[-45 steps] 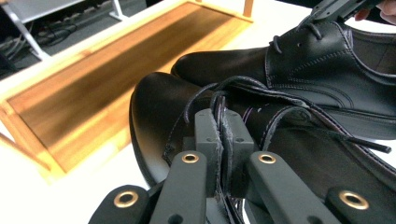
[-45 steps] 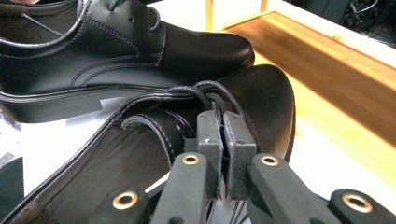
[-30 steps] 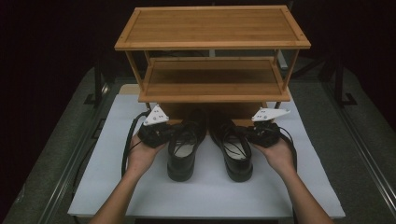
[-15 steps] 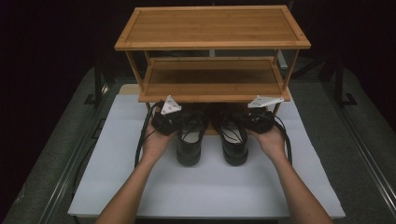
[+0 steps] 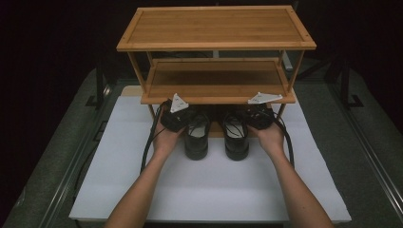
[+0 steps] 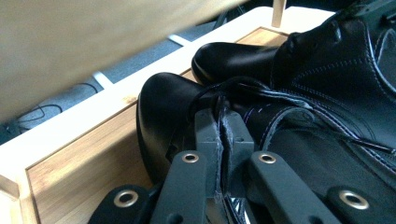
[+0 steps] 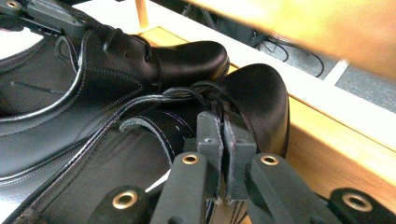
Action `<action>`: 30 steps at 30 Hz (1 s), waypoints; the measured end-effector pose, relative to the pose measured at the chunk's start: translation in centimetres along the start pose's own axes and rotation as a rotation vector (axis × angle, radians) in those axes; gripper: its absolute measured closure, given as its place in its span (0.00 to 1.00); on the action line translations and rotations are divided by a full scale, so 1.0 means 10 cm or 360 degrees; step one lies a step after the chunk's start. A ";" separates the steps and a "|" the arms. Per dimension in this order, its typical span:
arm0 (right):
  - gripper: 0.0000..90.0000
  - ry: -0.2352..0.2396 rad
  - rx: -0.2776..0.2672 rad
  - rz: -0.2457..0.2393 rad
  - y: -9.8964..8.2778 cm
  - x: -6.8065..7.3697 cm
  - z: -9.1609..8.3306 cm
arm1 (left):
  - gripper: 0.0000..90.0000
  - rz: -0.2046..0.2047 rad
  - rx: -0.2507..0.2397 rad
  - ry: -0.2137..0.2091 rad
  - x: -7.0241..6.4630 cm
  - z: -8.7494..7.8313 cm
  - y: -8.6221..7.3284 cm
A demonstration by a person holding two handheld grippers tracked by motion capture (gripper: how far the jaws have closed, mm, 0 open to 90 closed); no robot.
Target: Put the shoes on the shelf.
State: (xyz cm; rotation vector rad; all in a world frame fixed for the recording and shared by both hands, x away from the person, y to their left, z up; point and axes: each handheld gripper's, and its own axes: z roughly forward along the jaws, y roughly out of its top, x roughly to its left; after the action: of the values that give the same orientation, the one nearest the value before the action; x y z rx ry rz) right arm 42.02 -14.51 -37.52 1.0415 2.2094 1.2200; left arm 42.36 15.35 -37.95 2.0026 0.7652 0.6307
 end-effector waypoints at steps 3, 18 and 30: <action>0.96 0.0000 0.0006 0.0006 -0.02 -0.01 0.05 | 0.97 -0.0026 -0.0013 0.0002 0.02 0.04 -0.02; 0.92 0.0035 -0.0025 0.0015 -0.08 0.02 0.06 | 0.92 -0.0013 -0.0002 -0.0053 -0.02 0.03 -0.05; 0.58 0.0035 -0.0060 0.0013 -0.04 0.12 -0.23 | 0.49 -0.0086 -0.0008 -0.0140 0.05 -0.28 -0.04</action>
State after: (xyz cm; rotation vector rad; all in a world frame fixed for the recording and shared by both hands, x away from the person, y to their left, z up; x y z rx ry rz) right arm 39.63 -14.95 -36.61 1.0283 2.1918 1.2775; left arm 40.69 17.43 -36.85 1.9846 0.7609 0.5096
